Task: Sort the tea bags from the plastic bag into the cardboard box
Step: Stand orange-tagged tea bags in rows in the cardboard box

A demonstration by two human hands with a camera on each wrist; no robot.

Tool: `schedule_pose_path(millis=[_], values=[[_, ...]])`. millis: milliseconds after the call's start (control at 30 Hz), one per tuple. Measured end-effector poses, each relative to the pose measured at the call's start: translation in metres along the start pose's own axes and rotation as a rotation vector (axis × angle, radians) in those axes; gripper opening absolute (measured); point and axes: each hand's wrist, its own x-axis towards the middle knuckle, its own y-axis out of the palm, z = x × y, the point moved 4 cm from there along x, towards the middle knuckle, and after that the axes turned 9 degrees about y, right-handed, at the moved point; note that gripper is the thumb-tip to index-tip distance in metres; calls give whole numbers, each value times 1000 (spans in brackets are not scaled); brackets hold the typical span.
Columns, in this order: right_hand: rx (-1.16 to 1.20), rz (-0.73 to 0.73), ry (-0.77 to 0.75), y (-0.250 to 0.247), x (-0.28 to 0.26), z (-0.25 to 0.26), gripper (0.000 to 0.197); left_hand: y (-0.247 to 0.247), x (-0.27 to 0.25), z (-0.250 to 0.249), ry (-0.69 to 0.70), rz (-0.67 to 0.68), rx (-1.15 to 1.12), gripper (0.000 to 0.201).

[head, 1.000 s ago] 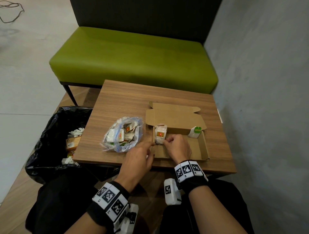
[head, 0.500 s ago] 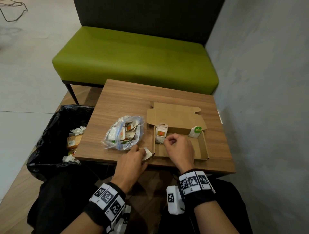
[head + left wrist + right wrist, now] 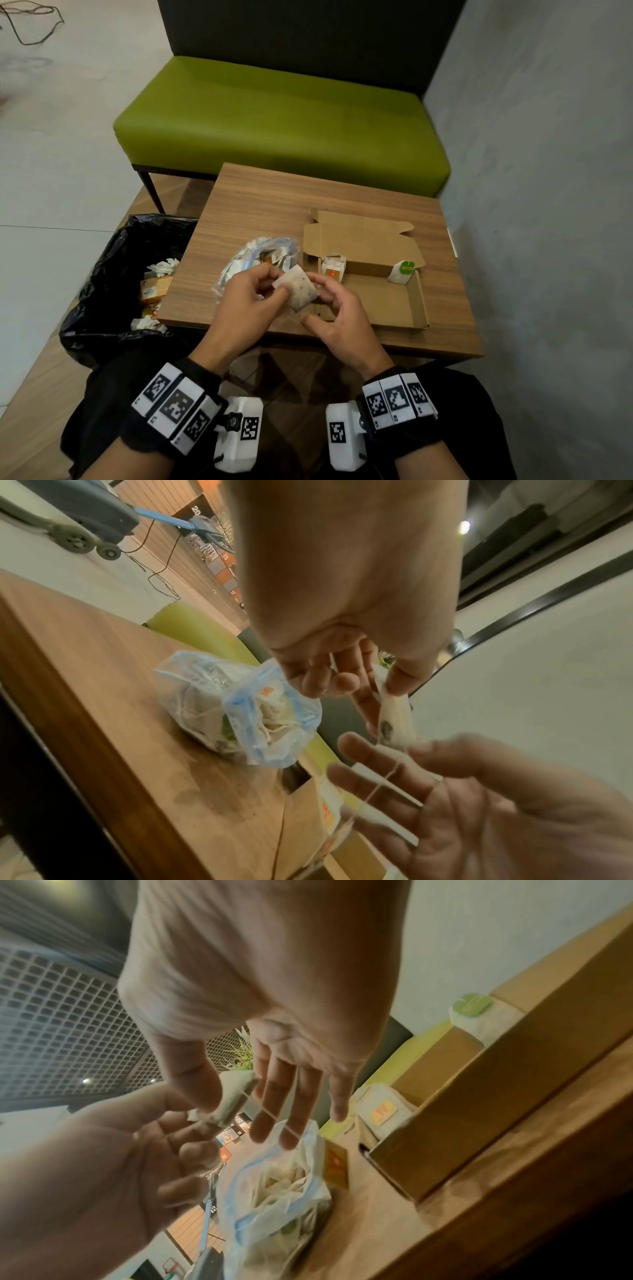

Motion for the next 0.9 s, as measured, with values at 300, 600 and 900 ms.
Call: schedule_pose_path(millis=[300,600,900], values=[[-29,-36,81,10,-13,-22,16,-5,0,-1,-12,-174,-116,8],[-172,-69,95,-1,-19,-25,11,0,1,-7,-46,-198,-251,11],[-374,-277,-40,-37,-9,-9,20,21,-8,-1,-82,2,-208,9]])
